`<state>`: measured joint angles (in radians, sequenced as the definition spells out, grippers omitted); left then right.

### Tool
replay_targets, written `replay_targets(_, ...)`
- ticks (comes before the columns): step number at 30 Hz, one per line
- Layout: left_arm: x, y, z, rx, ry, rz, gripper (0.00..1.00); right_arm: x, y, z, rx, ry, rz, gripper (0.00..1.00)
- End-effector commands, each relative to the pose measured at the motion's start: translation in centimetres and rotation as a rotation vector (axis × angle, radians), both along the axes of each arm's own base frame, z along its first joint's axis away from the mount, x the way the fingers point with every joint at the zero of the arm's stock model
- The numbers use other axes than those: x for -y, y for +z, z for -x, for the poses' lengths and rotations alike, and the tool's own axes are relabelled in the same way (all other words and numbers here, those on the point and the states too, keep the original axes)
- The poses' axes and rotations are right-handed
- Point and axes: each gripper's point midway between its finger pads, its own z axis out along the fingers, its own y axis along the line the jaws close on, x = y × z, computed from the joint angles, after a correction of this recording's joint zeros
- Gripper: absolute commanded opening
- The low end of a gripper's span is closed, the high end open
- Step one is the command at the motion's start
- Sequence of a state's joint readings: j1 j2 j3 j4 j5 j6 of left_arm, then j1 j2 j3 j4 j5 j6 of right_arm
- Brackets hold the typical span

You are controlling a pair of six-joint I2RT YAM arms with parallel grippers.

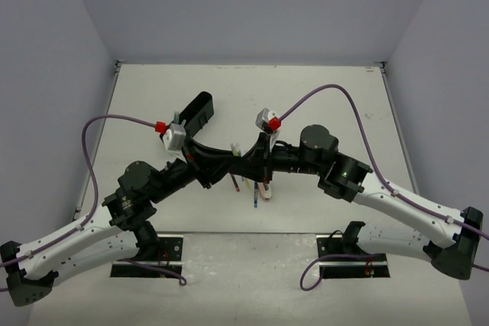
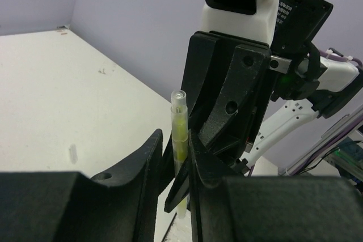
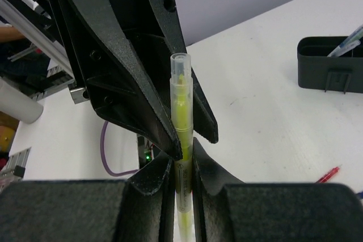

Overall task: Sort the stationery into containers
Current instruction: Close the pen cap on the pen.

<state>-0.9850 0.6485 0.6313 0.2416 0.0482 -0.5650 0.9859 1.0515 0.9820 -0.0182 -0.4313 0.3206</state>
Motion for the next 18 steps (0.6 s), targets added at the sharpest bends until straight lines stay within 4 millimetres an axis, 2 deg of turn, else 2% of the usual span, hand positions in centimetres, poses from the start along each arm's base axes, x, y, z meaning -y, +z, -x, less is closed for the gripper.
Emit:
replay_targets(1,-0.1,0.4,0.3,-0.002,-0.010,-0.027,0.24,-0.2,2.7,1.3,0.059,0.073,-0.097,0.00)
replay_targets(4,-0.2,1.0,0.4,0.013,-0.010,-0.022,0.30,-0.5,1.8,1.3,0.047,0.081,-0.077,0.00)
replay_targets(6,-0.3,1.5,0.4,0.023,-0.007,-0.018,0.41,-0.6,1.4,1.4,0.043,0.087,-0.070,0.00)
replay_targets(7,-0.4,1.6,0.4,0.026,-0.005,-0.018,0.43,-0.7,1.3,1.6,0.040,0.096,-0.066,0.00)
replay_targets(15,-0.6,3.1,0.1,0.046,0.017,-0.005,0.39,-0.7,0.8,2.8,0.039,0.156,-0.053,0.00)
replay_targets(18,-0.4,3.5,0.4,0.058,-0.001,0.001,0.32,-0.7,0.3,2.8,0.033,0.155,-0.040,0.00)
